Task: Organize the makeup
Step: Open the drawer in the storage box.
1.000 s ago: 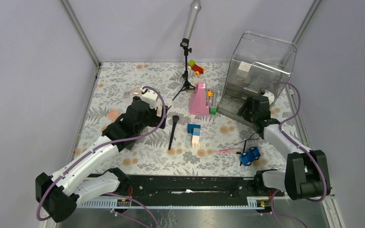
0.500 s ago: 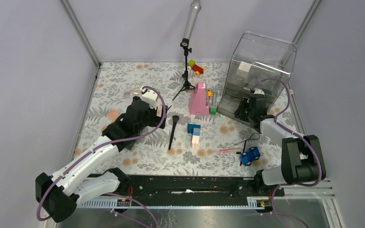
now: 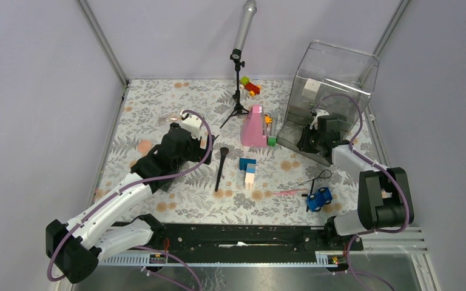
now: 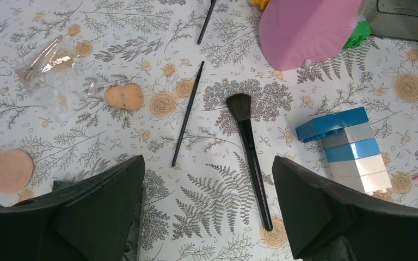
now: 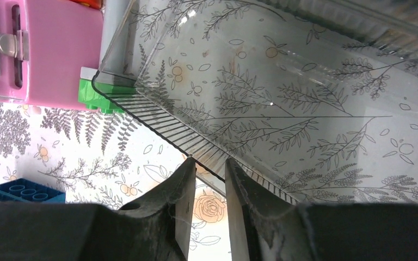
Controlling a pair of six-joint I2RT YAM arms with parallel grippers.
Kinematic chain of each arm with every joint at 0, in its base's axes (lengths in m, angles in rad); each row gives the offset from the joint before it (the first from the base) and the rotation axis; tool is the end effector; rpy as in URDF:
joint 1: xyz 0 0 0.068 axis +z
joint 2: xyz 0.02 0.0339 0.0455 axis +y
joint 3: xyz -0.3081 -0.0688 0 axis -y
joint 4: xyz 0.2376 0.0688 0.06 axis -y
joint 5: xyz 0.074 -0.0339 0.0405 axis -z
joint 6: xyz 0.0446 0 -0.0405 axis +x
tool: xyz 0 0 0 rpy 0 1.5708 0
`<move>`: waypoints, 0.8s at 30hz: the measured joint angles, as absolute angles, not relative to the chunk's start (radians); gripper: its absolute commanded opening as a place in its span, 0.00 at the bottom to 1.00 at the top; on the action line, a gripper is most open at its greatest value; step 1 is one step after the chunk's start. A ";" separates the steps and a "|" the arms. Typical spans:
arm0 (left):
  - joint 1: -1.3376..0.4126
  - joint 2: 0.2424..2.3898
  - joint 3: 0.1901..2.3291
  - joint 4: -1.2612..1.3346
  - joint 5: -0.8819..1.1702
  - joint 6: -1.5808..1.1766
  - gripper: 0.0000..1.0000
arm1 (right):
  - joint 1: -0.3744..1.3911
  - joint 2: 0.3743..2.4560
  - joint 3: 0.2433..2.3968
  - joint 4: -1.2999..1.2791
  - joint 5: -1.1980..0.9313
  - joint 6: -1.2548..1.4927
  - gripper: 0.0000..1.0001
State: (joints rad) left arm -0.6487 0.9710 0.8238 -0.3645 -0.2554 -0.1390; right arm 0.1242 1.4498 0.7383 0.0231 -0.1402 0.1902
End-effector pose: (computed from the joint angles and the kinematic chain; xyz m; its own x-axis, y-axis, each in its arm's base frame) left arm 0.1599 -0.1071 0.3350 -0.4431 0.1677 -0.8806 0.3510 0.9364 0.0017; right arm 0.2902 0.0425 0.2346 -0.6625 0.1059 -0.7416 -0.1064 0.9666 0.2332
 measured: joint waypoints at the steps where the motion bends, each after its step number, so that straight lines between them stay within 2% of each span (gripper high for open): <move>1: -0.649 0.972 0.824 -0.364 -0.254 -0.139 0.99 | 0.124 1.452 0.742 0.016 -0.147 0.183 0.30; 10: -0.649 0.972 0.824 -0.364 -0.249 -0.139 0.99 | 0.125 1.433 0.751 -0.059 -0.184 0.153 0.25; 19: -0.649 0.972 0.824 -0.364 -0.243 -0.139 0.99 | 0.125 1.379 0.743 -0.152 -0.193 0.146 0.46; 24: -0.649 0.972 0.824 -0.364 -0.242 -0.139 0.99 | 0.125 1.360 0.741 -0.144 -0.205 0.146 0.49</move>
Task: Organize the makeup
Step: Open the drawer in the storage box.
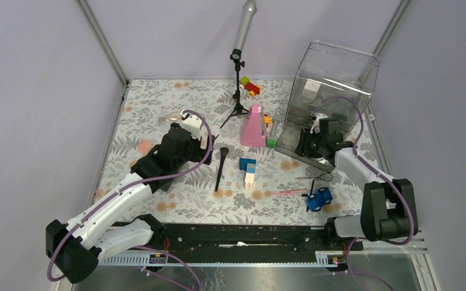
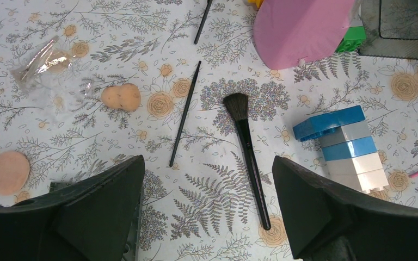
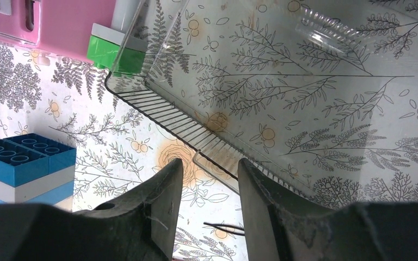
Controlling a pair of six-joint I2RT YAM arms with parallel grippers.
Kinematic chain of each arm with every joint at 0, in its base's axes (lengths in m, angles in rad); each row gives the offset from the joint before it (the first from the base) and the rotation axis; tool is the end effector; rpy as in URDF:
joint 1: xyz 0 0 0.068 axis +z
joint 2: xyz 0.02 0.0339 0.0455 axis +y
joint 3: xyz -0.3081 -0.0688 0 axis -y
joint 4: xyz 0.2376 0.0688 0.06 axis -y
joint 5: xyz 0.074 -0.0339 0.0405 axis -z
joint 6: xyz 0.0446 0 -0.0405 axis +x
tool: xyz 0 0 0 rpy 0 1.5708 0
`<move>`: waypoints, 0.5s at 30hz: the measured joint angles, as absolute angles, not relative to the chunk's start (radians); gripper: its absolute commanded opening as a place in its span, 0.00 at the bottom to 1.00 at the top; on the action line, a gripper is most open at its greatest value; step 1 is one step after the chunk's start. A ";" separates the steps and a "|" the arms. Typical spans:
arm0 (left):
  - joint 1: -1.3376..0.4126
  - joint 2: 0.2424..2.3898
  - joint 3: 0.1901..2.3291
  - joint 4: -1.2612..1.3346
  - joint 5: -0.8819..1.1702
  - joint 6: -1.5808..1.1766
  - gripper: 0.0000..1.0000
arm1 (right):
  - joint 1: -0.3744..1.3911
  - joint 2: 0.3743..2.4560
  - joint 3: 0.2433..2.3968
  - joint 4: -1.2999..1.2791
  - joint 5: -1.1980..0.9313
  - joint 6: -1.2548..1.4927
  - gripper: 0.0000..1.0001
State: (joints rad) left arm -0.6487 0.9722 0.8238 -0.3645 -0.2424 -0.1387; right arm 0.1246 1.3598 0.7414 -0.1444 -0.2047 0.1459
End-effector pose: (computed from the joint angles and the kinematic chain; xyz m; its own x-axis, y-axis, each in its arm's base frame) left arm 0.1598 -0.1077 0.3347 -0.4453 0.1692 -0.8792 0.3617 0.9323 -0.0038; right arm 0.2657 0.0424 0.2446 -0.7172 0.0536 -0.6948 -0.1650 0.9556 0.2441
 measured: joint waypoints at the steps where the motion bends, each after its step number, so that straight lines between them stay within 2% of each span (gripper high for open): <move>1: -0.649 0.972 0.824 -0.364 -0.242 -0.139 0.99 | 0.125 1.359 0.741 -0.143 -0.205 0.146 0.49; 11: -0.649 0.973 0.824 -0.364 -0.242 -0.139 0.99 | 0.125 1.371 0.742 -0.142 -0.201 0.158 0.48; 15: -0.649 0.973 0.824 -0.364 -0.242 -0.139 0.99 | 0.125 1.371 0.740 -0.146 -0.200 0.162 0.41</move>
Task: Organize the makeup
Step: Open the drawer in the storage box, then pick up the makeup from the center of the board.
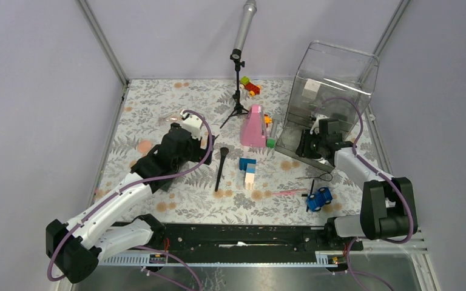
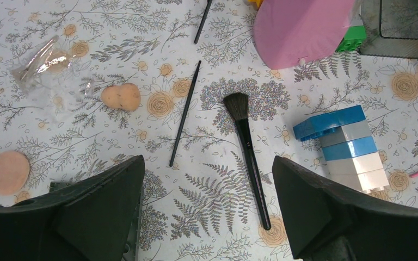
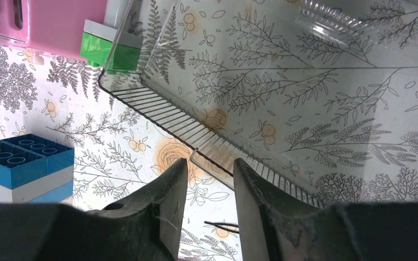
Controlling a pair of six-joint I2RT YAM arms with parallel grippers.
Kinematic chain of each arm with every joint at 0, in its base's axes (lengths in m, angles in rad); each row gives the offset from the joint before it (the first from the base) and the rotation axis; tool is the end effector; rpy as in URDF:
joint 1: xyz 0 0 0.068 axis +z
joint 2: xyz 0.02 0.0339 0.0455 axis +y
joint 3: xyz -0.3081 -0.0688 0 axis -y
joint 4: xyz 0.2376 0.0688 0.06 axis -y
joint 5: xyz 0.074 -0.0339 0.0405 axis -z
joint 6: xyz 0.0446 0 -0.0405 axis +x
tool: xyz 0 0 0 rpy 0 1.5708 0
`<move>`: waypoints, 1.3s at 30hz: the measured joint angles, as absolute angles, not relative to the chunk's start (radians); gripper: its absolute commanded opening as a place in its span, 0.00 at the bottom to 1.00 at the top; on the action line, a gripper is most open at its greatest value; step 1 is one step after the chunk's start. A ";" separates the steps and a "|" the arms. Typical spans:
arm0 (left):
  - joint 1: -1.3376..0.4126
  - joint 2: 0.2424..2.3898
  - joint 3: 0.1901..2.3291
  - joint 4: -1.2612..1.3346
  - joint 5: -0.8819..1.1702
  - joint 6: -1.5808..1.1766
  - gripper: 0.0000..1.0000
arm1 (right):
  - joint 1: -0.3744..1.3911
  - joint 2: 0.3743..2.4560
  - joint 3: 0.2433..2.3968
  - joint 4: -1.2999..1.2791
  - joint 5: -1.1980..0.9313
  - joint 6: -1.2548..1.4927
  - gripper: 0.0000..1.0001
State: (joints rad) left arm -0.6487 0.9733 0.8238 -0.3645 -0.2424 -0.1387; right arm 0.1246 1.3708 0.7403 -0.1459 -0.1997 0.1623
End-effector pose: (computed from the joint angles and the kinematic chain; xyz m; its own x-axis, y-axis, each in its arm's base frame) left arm 0.1600 -0.1079 0.3345 -0.4461 0.1698 -0.8787 0.3617 0.9323 -0.0035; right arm 0.2669 0.0423 0.2414 -0.7285 0.0684 -0.6816 -0.1464 0.9565 0.2525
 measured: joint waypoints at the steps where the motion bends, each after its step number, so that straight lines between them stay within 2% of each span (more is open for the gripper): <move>1: -0.649 0.974 0.824 -0.364 -0.242 -0.139 0.99 | 0.125 1.371 0.739 -0.147 -0.200 0.163 0.39; 4: -0.649 0.977 0.824 -0.364 -0.242 -0.139 0.99 | 0.125 1.371 0.735 -0.153 -0.200 0.165 0.36; 7: -0.649 0.978 0.824 -0.364 -0.242 -0.139 0.99 | 0.125 1.370 0.733 -0.159 -0.200 0.170 0.39; 13: -0.649 0.978 0.824 -0.365 -0.242 -0.139 0.99 | 0.125 1.318 0.730 -0.187 -0.181 0.191 0.53; 16: -0.649 0.978 0.824 -0.364 -0.242 -0.139 0.99 | 0.126 1.259 0.731 -0.200 -0.126 0.218 0.64; 23: -0.649 0.978 0.824 -0.364 -0.242 -0.139 0.99 | 0.126 1.152 0.753 -0.262 0.013 0.315 0.82; 30: -0.649 0.978 0.824 -0.364 -0.242 -0.139 0.99 | 0.126 1.150 0.816 -0.392 0.025 0.340 0.81; 32: -0.649 0.978 0.824 -0.364 -0.242 -0.139 0.99 | 0.126 1.142 0.816 -0.414 -0.012 0.321 0.77; 35: -0.649 0.978 0.824 -0.364 -0.242 -0.139 0.99 | 0.133 1.112 0.814 -0.411 -0.090 0.302 0.76; 39: -0.649 0.978 0.824 -0.364 -0.243 -0.139 0.99 | 0.291 1.099 0.822 -0.402 -0.095 0.254 0.77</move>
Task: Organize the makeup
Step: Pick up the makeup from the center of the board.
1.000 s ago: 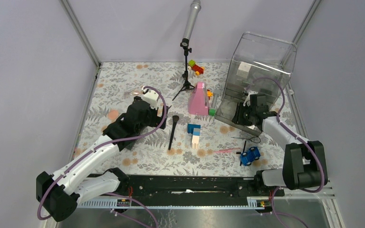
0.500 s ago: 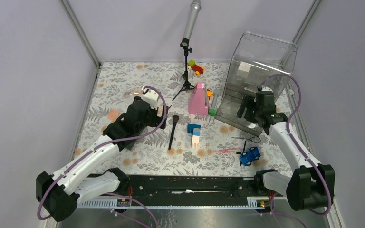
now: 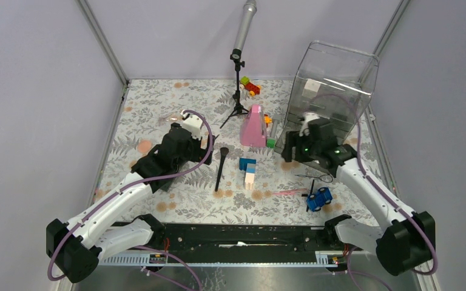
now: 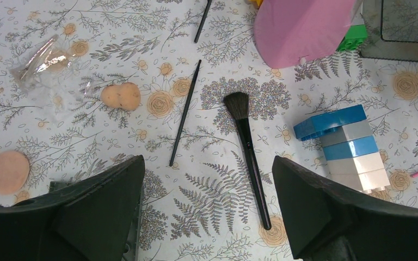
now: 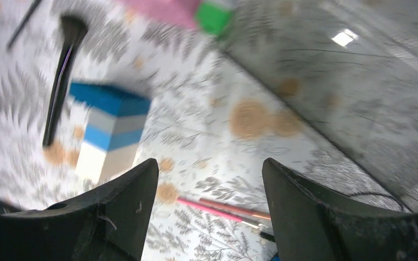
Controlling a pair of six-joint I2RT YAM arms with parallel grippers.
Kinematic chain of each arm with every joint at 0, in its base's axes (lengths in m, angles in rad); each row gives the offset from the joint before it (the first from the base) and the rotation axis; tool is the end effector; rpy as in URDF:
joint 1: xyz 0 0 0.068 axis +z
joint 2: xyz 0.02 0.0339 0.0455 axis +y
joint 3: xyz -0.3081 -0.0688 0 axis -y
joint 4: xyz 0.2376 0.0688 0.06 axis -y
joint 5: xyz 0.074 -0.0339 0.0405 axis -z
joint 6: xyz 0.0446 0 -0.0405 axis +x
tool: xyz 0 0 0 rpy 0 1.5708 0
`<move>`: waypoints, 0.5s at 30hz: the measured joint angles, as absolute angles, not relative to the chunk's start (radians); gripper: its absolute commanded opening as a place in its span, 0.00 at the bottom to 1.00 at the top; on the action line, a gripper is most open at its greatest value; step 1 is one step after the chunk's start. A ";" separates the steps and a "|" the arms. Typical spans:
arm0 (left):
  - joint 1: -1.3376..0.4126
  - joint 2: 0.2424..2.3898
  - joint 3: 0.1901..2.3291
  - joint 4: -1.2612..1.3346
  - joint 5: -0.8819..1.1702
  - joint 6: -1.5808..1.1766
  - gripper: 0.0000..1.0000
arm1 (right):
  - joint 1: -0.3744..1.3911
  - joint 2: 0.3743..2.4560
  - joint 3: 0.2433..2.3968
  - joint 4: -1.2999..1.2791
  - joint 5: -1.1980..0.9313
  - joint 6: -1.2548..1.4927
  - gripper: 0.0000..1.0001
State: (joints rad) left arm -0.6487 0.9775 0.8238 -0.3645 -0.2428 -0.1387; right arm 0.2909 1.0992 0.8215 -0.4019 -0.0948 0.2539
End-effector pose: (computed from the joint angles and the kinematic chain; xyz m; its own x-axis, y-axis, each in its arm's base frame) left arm 0.1608 -0.1084 0.3338 -0.4490 0.1720 -0.8768 0.3614 0.9324 -0.0022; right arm 0.2067 0.0663 0.3061 -0.6722 0.0598 -0.7379 -0.1934 0.9479 0.2530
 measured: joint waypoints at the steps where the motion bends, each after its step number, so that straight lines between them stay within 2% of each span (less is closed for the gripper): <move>1: -0.649 0.978 0.824 -0.364 -0.243 -0.139 0.99 | 0.341 1.109 0.828 -0.405 -0.097 0.235 0.77; 5: -0.649 0.977 0.824 -0.364 -0.243 -0.139 0.99 | 0.486 1.170 0.867 -0.447 -0.118 0.106 0.76; 10: -0.649 0.977 0.824 -0.364 -0.243 -0.139 0.99 | 0.492 1.155 0.870 -0.515 -0.233 -0.133 0.80; 15: -0.649 0.977 0.824 -0.364 -0.243 -0.139 0.99 | 0.501 1.040 0.853 -0.509 -0.315 -0.282 0.80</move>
